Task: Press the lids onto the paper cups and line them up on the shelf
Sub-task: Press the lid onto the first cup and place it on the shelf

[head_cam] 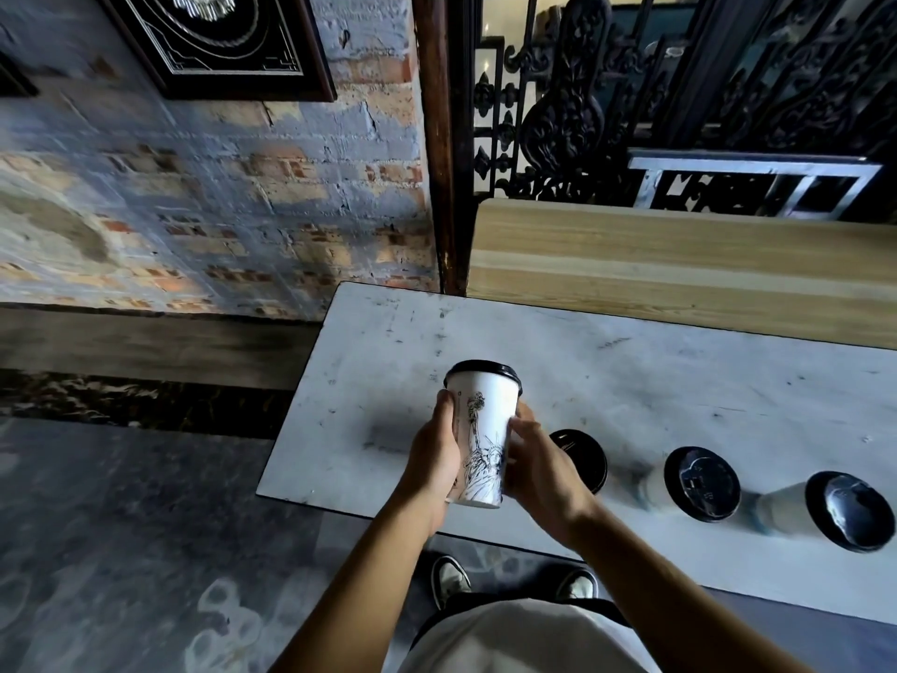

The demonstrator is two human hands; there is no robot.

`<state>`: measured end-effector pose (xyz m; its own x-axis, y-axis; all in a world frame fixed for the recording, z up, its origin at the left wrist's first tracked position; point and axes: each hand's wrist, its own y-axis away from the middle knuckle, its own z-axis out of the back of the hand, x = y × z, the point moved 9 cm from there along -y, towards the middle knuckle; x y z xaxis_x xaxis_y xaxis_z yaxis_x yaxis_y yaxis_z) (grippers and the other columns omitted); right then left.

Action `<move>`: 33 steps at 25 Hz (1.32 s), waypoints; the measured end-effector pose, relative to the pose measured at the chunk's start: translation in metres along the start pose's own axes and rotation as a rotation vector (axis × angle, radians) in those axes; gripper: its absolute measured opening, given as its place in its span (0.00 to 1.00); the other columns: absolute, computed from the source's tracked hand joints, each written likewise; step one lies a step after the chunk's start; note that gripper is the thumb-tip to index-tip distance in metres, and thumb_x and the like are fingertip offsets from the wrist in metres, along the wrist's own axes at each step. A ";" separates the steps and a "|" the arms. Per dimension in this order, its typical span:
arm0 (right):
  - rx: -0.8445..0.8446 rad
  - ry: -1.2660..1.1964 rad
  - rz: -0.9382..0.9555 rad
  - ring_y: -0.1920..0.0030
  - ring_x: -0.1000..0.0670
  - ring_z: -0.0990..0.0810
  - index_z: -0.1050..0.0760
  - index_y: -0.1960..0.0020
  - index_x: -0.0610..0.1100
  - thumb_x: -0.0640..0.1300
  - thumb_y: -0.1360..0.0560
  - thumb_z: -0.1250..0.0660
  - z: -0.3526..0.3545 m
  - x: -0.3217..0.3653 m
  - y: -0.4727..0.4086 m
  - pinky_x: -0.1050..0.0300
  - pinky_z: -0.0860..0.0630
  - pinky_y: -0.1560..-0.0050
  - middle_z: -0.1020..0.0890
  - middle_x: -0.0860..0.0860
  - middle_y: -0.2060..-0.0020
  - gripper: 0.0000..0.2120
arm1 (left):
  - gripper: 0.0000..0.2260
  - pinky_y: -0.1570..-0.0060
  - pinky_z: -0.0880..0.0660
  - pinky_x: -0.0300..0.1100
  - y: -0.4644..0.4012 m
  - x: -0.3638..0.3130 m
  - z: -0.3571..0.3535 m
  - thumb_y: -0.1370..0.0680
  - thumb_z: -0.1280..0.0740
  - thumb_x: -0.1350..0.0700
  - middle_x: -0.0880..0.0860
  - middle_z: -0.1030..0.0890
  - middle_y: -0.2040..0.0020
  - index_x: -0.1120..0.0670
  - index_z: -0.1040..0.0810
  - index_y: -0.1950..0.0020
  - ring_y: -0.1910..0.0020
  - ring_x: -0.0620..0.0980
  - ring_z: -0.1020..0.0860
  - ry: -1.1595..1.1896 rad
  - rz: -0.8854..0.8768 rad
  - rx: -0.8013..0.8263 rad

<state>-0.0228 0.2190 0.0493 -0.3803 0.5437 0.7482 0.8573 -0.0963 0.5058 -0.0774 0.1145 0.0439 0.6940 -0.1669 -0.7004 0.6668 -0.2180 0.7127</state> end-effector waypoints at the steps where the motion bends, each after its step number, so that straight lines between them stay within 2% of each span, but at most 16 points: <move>1: 0.005 -0.007 0.019 0.48 0.40 0.22 0.16 0.43 0.58 0.53 0.15 0.48 0.002 0.000 0.000 0.41 0.28 0.45 0.17 0.38 0.45 0.20 | 0.28 0.44 0.20 0.68 0.001 0.001 -0.001 0.20 0.45 0.32 0.59 0.13 0.49 0.53 0.16 0.47 0.48 0.61 0.14 -0.011 0.003 -0.008; 2: 0.015 -0.017 0.040 0.49 0.40 0.21 0.21 0.35 0.57 0.52 0.17 0.46 0.004 0.001 0.000 0.41 0.27 0.45 0.18 0.38 0.46 0.18 | 0.29 0.43 0.20 0.67 0.001 0.002 0.000 0.20 0.45 0.31 0.58 0.12 0.49 0.53 0.16 0.47 0.48 0.60 0.14 -0.026 0.003 -0.017; 3: 0.006 -0.012 0.053 0.50 0.41 0.20 0.26 0.29 0.55 0.51 0.19 0.44 0.008 0.001 -0.001 0.42 0.25 0.46 0.17 0.40 0.47 0.20 | 0.28 0.42 0.19 0.64 0.002 0.003 0.000 0.20 0.46 0.31 0.57 0.12 0.49 0.51 0.16 0.48 0.48 0.58 0.14 -0.047 0.003 -0.026; 5: -0.035 0.001 0.050 0.54 0.44 0.17 0.33 0.24 0.51 0.47 0.19 0.43 0.015 0.002 -0.001 0.45 0.22 0.48 0.15 0.44 0.52 0.23 | 0.27 0.44 0.18 0.55 0.005 0.001 0.002 0.18 0.48 0.33 0.55 0.13 0.50 0.50 0.17 0.51 0.49 0.55 0.15 -0.119 -0.013 -0.052; 7: -0.041 -0.003 0.054 0.56 0.45 0.16 0.32 0.25 0.51 0.42 0.16 0.45 0.017 0.005 0.002 0.46 0.20 0.50 0.15 0.44 0.53 0.20 | 0.28 0.53 0.20 0.47 0.010 -0.009 0.002 0.17 0.49 0.35 0.56 0.14 0.54 0.54 0.18 0.54 0.52 0.56 0.15 -0.232 -0.078 -0.085; 9: -0.053 -0.023 0.038 0.56 0.44 0.17 0.30 0.26 0.52 0.41 0.16 0.45 0.019 0.008 0.004 0.47 0.18 0.53 0.16 0.41 0.52 0.20 | 0.25 0.59 0.26 0.46 0.013 -0.024 0.001 0.16 0.47 0.41 0.57 0.18 0.62 0.56 0.23 0.60 0.58 0.57 0.19 -0.341 -0.214 -0.121; 12: -0.069 -0.053 0.012 0.60 0.47 0.17 0.28 0.28 0.51 0.41 0.16 0.43 0.024 0.009 0.004 0.52 0.18 0.60 0.16 0.43 0.54 0.18 | 0.13 0.59 0.27 0.42 0.021 -0.045 0.014 0.17 0.38 0.49 0.53 0.17 0.58 0.56 0.23 0.55 0.55 0.56 0.19 -0.371 -0.457 -0.255; 14: -0.067 -0.054 0.017 0.54 0.43 0.17 0.27 0.28 0.52 0.43 0.16 0.41 0.026 0.011 0.004 0.48 0.17 0.53 0.15 0.40 0.50 0.18 | 0.03 0.61 0.27 0.31 0.029 -0.056 0.020 0.19 0.32 0.57 0.48 0.17 0.58 0.55 0.21 0.51 0.58 0.49 0.19 -0.295 -0.623 -0.267; 15: -0.057 -0.047 0.028 0.50 0.41 0.17 0.27 0.28 0.51 0.44 0.18 0.40 0.026 0.013 0.004 0.43 0.18 0.48 0.15 0.38 0.46 0.19 | 0.02 0.61 0.26 0.29 0.032 -0.060 0.019 0.20 0.31 0.61 0.48 0.17 0.57 0.55 0.20 0.50 0.59 0.46 0.19 -0.278 -0.689 -0.230; 17: -0.043 -0.014 0.050 0.47 0.39 0.16 0.25 0.29 0.49 0.48 0.22 0.36 0.027 0.016 0.005 0.34 0.21 0.41 0.15 0.36 0.42 0.21 | 0.11 0.59 0.23 0.33 0.038 -0.064 0.017 0.22 0.33 0.67 0.49 0.16 0.54 0.53 0.16 0.47 0.59 0.43 0.19 -0.303 -0.794 -0.167; 20: -0.062 0.072 0.066 0.46 0.37 0.14 0.24 0.32 0.46 0.52 0.24 0.33 0.032 0.022 0.007 0.28 0.23 0.37 0.14 0.39 0.43 0.22 | 0.19 0.54 0.21 0.35 0.044 -0.066 0.013 0.23 0.34 0.70 0.49 0.17 0.47 0.48 0.15 0.44 0.50 0.43 0.18 -0.351 -0.847 -0.152; 22: -0.046 0.104 0.076 0.41 0.33 0.16 0.24 0.33 0.44 0.54 0.24 0.30 0.033 0.025 0.007 0.28 0.24 0.36 0.16 0.36 0.40 0.23 | 0.16 0.51 0.21 0.34 0.043 -0.062 0.012 0.22 0.32 0.65 0.49 0.16 0.46 0.45 0.15 0.44 0.49 0.41 0.17 -0.263 -0.784 -0.119; 24: -0.028 0.084 0.072 0.38 0.30 0.18 0.26 0.32 0.43 0.56 0.26 0.27 0.034 0.026 0.006 0.26 0.24 0.36 0.19 0.33 0.36 0.28 | 0.11 0.51 0.21 0.33 0.041 -0.058 0.009 0.23 0.30 0.57 0.50 0.15 0.45 0.45 0.16 0.44 0.50 0.41 0.16 -0.182 -0.740 -0.079; 27: 0.015 0.025 0.072 0.35 0.29 0.20 0.28 0.29 0.48 0.61 0.28 0.25 0.034 0.026 0.005 0.23 0.27 0.35 0.20 0.35 0.33 0.33 | 0.13 0.54 0.22 0.30 0.040 -0.056 0.007 0.24 0.27 0.52 0.51 0.17 0.47 0.48 0.17 0.40 0.54 0.41 0.16 -0.229 -0.738 -0.060; 30: 0.004 0.005 0.073 0.35 0.29 0.20 0.28 0.27 0.54 0.61 0.22 0.38 0.039 0.028 0.002 0.30 0.24 0.35 0.19 0.36 0.34 0.25 | 0.13 0.56 0.23 0.29 0.040 -0.058 0.009 0.22 0.27 0.59 0.53 0.17 0.47 0.47 0.18 0.40 0.56 0.41 0.16 -0.257 -0.780 -0.077; 33: -0.073 0.024 0.073 0.47 0.37 0.16 0.28 0.29 0.63 0.53 0.17 0.43 0.046 0.032 0.000 0.43 0.18 0.46 0.17 0.35 0.46 0.19 | 0.16 0.54 0.23 0.31 0.048 -0.066 0.012 0.22 0.30 0.68 0.56 0.18 0.50 0.49 0.16 0.42 0.55 0.43 0.17 -0.255 -0.897 -0.095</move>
<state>-0.0191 0.2751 0.0530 -0.3269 0.5125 0.7940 0.8557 -0.1962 0.4789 -0.0945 0.1034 0.1232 -0.1630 -0.1825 -0.9696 0.9514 -0.2893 -0.1055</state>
